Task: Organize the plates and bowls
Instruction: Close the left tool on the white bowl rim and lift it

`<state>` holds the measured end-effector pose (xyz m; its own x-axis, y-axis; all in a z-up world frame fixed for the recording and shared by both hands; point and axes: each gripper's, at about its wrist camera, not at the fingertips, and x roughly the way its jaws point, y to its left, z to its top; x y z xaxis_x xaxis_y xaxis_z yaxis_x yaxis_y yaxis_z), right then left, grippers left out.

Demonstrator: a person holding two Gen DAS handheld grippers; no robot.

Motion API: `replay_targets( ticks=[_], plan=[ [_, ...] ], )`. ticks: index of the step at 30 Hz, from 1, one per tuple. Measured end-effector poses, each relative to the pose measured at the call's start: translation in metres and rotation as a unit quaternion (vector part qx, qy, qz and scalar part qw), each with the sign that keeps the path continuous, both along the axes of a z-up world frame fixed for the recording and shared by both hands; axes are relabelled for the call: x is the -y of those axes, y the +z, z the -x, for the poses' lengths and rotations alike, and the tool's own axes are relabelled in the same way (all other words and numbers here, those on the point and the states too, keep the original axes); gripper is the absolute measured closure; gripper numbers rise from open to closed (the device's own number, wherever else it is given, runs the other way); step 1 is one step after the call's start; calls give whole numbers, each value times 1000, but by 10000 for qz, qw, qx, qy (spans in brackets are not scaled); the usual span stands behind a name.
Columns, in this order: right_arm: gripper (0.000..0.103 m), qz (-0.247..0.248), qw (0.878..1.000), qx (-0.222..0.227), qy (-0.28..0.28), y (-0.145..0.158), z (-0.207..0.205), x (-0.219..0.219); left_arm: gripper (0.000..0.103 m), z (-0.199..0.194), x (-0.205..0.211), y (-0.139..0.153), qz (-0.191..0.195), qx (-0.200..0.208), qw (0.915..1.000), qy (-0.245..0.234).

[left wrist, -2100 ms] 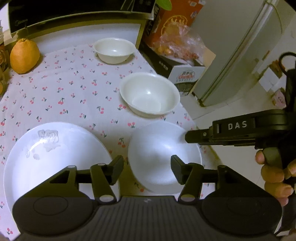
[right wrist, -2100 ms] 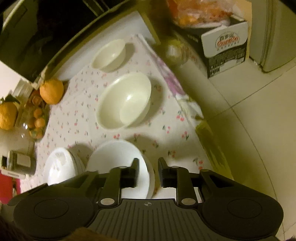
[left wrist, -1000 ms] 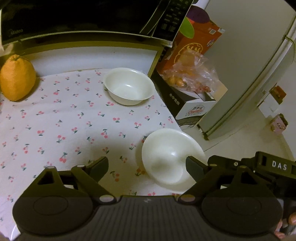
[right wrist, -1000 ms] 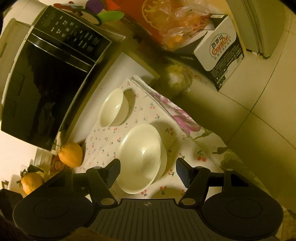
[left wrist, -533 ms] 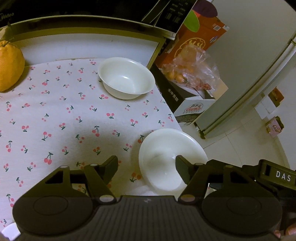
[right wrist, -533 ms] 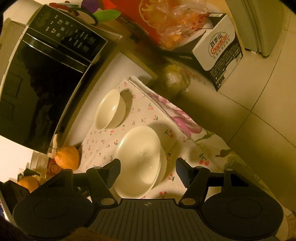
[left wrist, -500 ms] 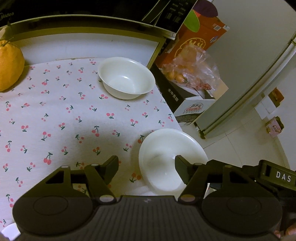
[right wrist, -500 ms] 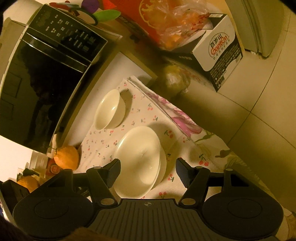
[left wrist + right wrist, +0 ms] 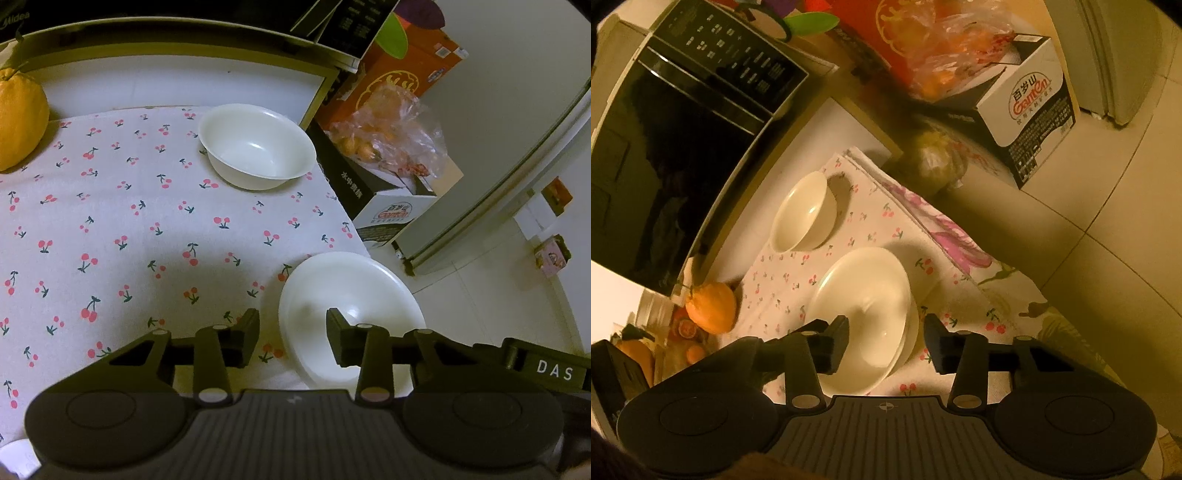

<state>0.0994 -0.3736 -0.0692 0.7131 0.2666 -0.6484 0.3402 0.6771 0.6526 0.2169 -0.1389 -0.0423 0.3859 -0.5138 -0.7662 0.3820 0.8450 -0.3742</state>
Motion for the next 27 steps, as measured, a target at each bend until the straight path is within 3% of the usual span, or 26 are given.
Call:
replay_targets(
  ticks=[5, 10, 27],
  plan=[
    [78, 15, 10000, -34, 20, -1, 0, -1, 80, 1, 2, 1, -19, 26, 10000, -64],
    [82, 78, 10000, -8, 36, 0, 0, -2, 83, 4, 4, 2, -138, 137, 9998, -99],
    [82, 56, 9997, 224, 98, 13, 7, -5, 85, 19, -3, 20, -194, 405, 9989, -135]
  ],
)
